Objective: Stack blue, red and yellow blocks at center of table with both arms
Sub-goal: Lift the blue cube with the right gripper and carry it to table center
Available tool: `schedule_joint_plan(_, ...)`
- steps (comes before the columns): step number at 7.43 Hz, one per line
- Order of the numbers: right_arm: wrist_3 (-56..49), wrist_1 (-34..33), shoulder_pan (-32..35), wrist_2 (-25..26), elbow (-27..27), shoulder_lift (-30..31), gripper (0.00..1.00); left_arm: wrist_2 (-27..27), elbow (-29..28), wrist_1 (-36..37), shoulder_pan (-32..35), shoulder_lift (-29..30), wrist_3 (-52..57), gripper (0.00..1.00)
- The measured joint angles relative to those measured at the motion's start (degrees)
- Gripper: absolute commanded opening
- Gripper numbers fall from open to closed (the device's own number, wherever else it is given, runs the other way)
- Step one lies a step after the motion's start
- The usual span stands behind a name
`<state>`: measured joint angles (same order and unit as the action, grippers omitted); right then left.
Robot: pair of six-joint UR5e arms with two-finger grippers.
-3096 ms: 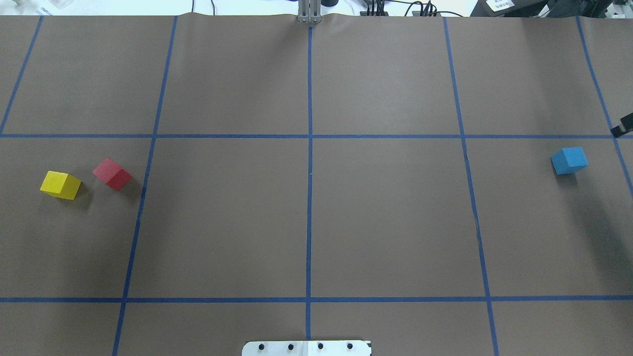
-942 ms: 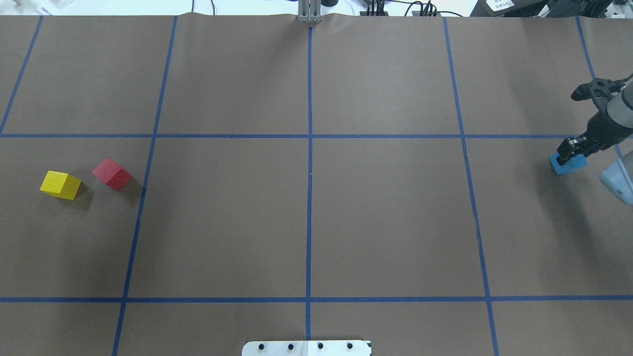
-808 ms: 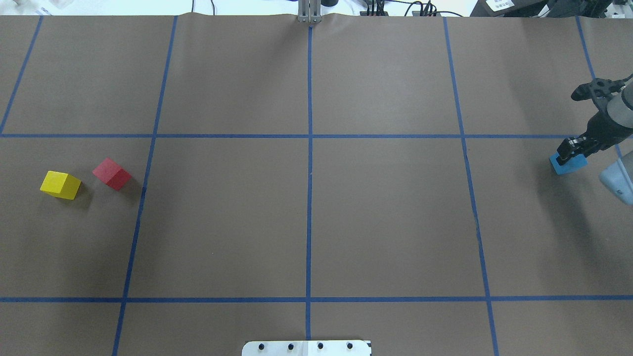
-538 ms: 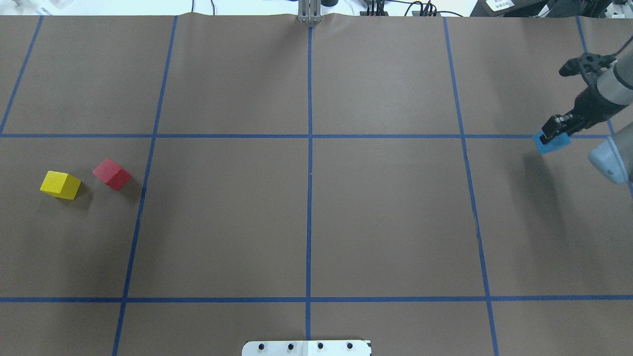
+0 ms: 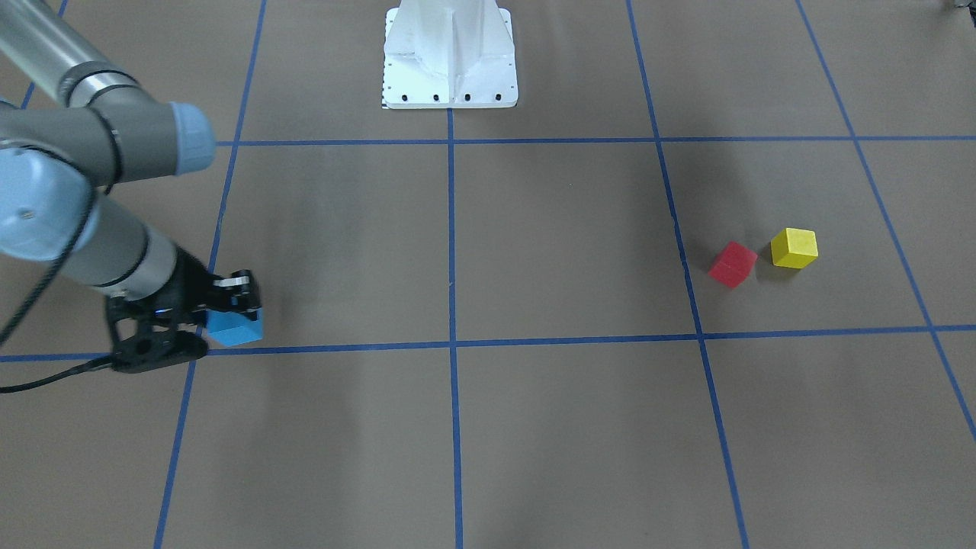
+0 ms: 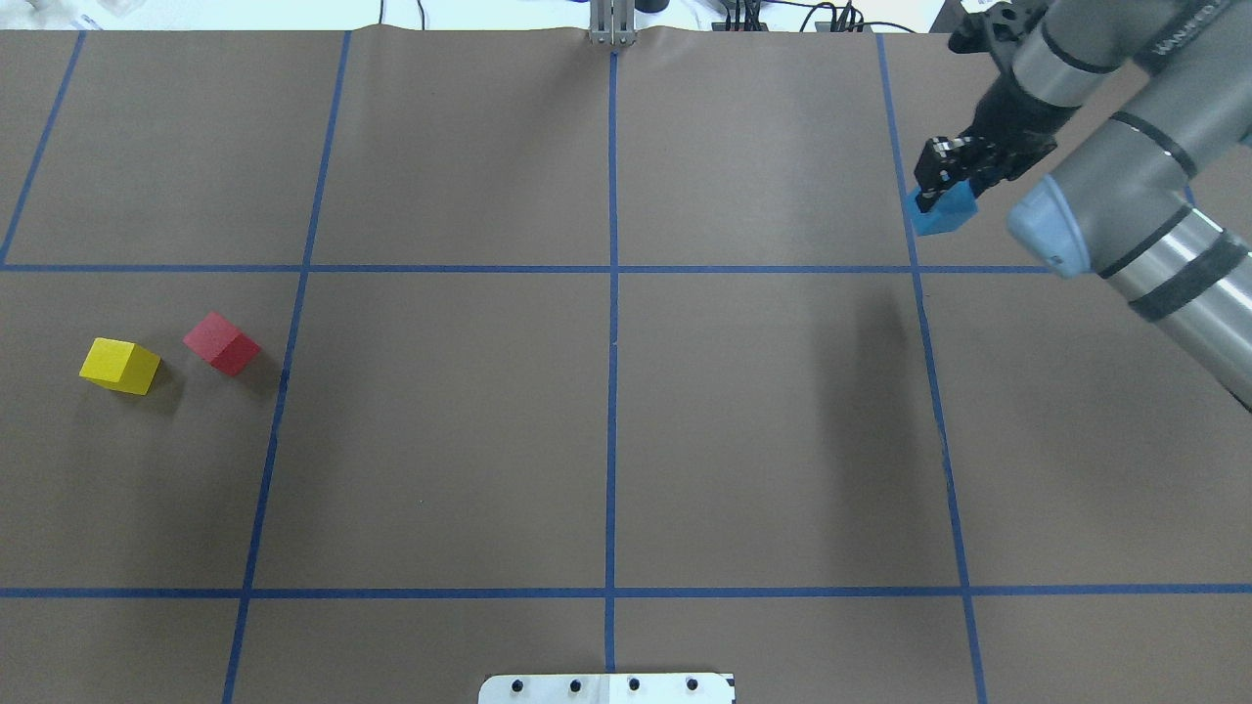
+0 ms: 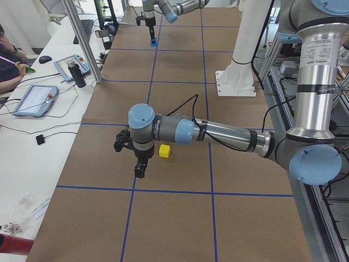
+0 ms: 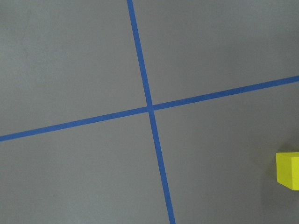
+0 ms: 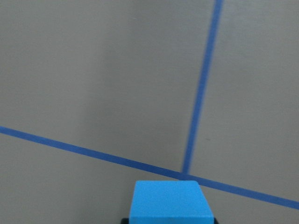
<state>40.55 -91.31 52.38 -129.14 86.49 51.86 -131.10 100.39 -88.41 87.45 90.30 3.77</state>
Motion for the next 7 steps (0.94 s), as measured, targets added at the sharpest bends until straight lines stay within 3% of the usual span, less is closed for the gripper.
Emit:
schedule_joint_plan(3,14.0,-2.9,-12.5,8.5,-11.5,-16.7,0.0,0.0,-0.3,-0.1,0.0,0.0,-0.2,1.0)
schedule_joint_plan(7,18.8,-2.8,-16.8,10.7,-17.3,-20.7,0.0,0.0,-2.5,-2.4,0.0,0.1,-0.3,1.0)
